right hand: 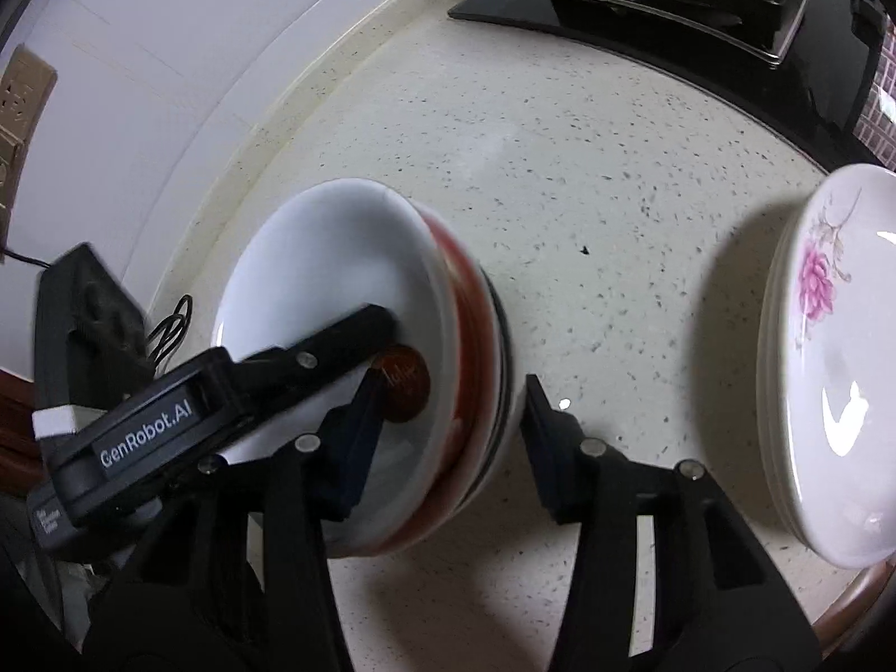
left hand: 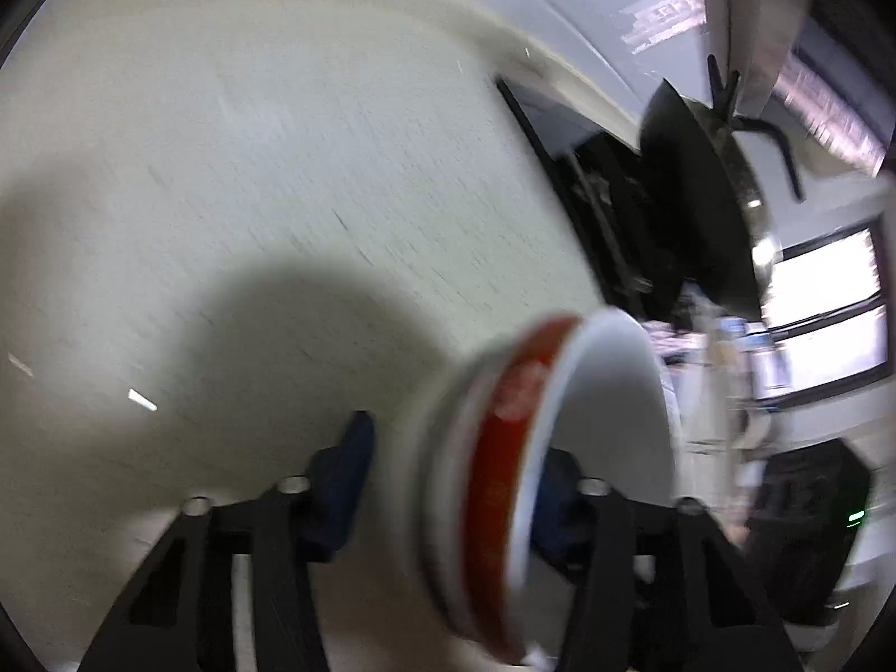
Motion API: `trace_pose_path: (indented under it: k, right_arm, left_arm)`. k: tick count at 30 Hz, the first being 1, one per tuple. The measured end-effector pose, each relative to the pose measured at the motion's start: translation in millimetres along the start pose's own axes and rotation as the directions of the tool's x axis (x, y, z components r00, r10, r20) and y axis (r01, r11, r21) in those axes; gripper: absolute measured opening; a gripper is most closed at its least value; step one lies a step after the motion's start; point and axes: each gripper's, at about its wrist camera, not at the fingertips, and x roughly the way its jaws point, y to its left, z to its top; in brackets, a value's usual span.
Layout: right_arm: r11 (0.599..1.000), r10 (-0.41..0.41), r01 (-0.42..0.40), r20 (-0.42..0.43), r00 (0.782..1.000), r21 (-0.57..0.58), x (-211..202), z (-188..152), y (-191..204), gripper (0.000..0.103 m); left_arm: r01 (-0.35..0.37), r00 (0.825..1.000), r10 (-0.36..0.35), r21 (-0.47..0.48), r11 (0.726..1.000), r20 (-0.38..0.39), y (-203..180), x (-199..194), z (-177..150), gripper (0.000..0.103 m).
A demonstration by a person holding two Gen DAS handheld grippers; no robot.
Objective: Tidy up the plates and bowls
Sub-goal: 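Lift and carry the bowl stack onto the rose-print plate stack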
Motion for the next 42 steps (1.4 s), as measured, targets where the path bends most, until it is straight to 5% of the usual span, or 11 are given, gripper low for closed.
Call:
trace_pose_path:
  k: [12, 25, 42]
  right_arm:
    - [0.993, 0.066, -0.064, -0.012, 0.998, 0.094, -8, -10, -13, 0.045]
    - [0.987, 0.073, -0.088, 0.114, 0.991, 0.131, -82, -21, -21, 0.045]
    - [0.949, -0.042, -0.028, 0.213, 0.976, 0.315, -152, -33, -107, 0.045]
  left_arm:
    - [-0.046, 0.999, 0.045, 0.036, 0.998, 0.019, -8, -9, -14, 0.048]
    - [-0.026, 0.998, 0.018, 0.151, 0.988, 0.059, -68, -36, -21, 0.048]
    - [0.057, 0.996, -0.032, 0.289, 0.956, -0.089, -157, 24, -46, 0.048]
